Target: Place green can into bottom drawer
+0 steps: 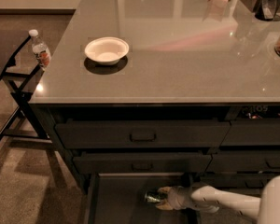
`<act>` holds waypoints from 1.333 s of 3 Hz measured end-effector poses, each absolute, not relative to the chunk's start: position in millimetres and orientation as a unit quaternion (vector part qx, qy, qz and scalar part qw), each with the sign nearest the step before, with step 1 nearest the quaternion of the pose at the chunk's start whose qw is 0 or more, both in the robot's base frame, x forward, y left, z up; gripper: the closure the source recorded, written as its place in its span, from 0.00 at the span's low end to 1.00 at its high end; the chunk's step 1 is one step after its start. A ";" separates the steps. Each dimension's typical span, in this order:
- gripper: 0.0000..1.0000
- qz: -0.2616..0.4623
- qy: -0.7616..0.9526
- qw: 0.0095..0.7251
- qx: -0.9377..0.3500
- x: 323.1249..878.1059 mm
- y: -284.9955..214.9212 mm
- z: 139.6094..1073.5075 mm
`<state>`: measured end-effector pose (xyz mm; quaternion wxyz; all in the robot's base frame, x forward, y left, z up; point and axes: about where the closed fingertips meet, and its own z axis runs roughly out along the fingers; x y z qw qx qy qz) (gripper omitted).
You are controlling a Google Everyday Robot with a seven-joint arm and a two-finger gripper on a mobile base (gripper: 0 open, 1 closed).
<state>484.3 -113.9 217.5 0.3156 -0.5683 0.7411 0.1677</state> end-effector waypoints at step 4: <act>1.00 0.153 0.798 0.341 -0.474 531.0 -108.3 159.2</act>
Offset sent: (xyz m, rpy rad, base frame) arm 0.0634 -0.0043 -0.0443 0.1276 -0.0199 -0.3065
